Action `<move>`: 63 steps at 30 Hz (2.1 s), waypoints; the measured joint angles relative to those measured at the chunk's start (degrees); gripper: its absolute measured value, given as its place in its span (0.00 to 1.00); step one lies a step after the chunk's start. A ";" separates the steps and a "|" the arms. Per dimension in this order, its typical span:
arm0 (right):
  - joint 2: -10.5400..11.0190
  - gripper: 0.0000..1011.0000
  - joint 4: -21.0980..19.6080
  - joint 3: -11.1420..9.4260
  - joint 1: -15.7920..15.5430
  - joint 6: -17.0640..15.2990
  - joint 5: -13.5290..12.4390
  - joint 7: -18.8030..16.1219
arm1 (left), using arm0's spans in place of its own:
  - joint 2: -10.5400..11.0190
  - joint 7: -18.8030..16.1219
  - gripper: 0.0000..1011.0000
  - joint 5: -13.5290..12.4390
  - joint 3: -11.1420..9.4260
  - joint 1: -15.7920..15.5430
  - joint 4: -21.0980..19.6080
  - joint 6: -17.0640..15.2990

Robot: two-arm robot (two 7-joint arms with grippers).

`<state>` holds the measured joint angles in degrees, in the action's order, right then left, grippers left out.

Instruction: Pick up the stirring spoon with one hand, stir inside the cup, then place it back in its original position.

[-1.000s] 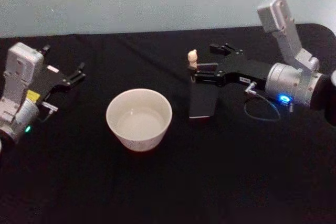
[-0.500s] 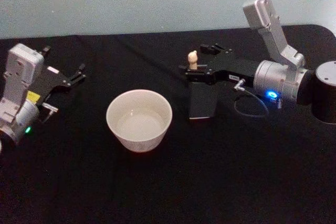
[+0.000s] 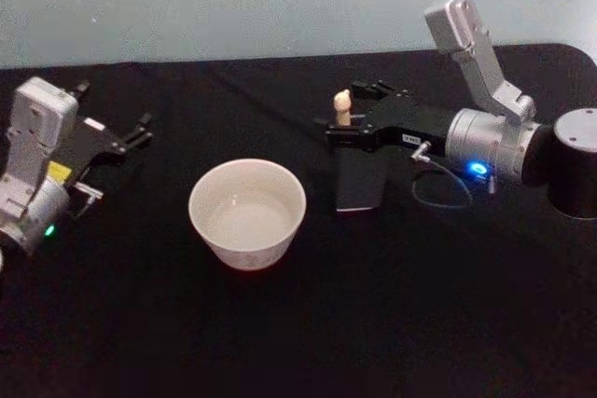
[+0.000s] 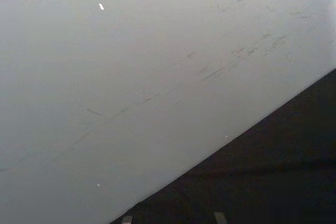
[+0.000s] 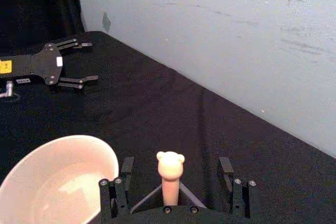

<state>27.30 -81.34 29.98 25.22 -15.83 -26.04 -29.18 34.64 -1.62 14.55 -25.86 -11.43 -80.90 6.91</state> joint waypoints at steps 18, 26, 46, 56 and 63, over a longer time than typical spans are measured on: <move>0.83 0.99 -1.06 0.25 -0.03 -0.22 0.00 -0.10 | 0.00 0.00 0.99 0.00 0.00 0.00 0.00 0.00; 1.22 0.99 -1.63 0.35 -0.02 -0.80 0.49 0.20 | 0.00 0.00 0.99 0.00 0.00 0.00 0.00 0.00; 1.18 0.99 -1.54 0.40 0.04 -1.29 0.53 0.11 | 0.00 0.00 0.99 0.00 0.00 0.00 0.00 0.00; 1.18 0.83 -1.50 0.36 0.04 -1.26 0.52 0.11 | 0.00 0.00 0.99 0.00 0.00 0.00 0.00 0.00; 1.18 0.60 -1.50 0.36 0.04 -1.25 0.51 0.11 | 0.00 0.00 0.99 0.00 0.00 0.00 0.00 0.00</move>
<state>28.48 -82.84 30.34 25.26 -17.09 -25.54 -29.07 34.65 -1.62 14.55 -25.86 -11.43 -80.90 6.91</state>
